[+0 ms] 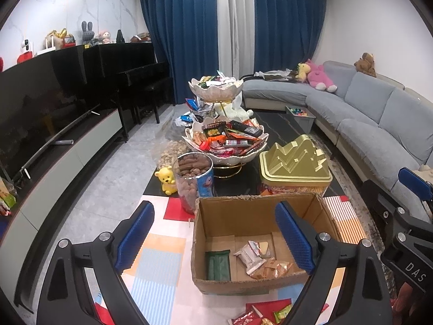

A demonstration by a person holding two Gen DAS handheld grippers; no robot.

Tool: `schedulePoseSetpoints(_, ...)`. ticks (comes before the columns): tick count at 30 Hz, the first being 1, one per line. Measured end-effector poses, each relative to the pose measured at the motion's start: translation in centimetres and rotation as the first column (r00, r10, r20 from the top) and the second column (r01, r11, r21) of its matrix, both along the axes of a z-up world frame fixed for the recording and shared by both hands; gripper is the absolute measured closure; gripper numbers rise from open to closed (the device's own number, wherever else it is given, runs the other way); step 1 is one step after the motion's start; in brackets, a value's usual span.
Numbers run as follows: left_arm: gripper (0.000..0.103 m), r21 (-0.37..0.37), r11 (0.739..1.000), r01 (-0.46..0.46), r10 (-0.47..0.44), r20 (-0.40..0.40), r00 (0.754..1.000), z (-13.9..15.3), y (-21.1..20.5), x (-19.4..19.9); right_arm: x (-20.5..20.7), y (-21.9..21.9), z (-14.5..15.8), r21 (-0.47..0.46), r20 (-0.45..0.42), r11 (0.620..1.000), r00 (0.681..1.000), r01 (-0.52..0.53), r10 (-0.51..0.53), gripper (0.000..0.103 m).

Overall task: Organize snacks
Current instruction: 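Withdraw both open tools from the box back toward the candies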

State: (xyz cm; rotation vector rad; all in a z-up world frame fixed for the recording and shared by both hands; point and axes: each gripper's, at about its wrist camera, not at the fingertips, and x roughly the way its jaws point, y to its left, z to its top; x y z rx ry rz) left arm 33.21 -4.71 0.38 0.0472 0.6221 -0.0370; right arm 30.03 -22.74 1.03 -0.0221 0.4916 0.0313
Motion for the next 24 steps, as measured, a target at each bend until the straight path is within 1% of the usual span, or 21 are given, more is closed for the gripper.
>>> schedulePoseSetpoints(6, 0.012, -0.006, 1.0, 0.008, -0.008, -0.001, 1.0, 0.2, -0.3, -1.1, -1.1, -0.5, 0.2, 0.012, 0.004, 1.0, 1.0, 0.003, -0.003, 0.018)
schedulePoseSetpoints(13, 0.012, 0.019, 1.0, 0.022, -0.022, 0.011, 1.0, 0.2, -0.7, -2.6, -2.3, -1.0, -0.2, 0.024, 0.003, 1.0, 1.0, 0.007, -0.007, 0.018)
schedulePoseSetpoints(24, 0.012, 0.036, 0.999, 0.028, -0.028, 0.009, 1.0, -0.9, -0.5, -4.4, -3.8, -1.1, -1.0, 0.021, -0.005, 1.0, 1.0, 0.004, -0.004, 0.018)
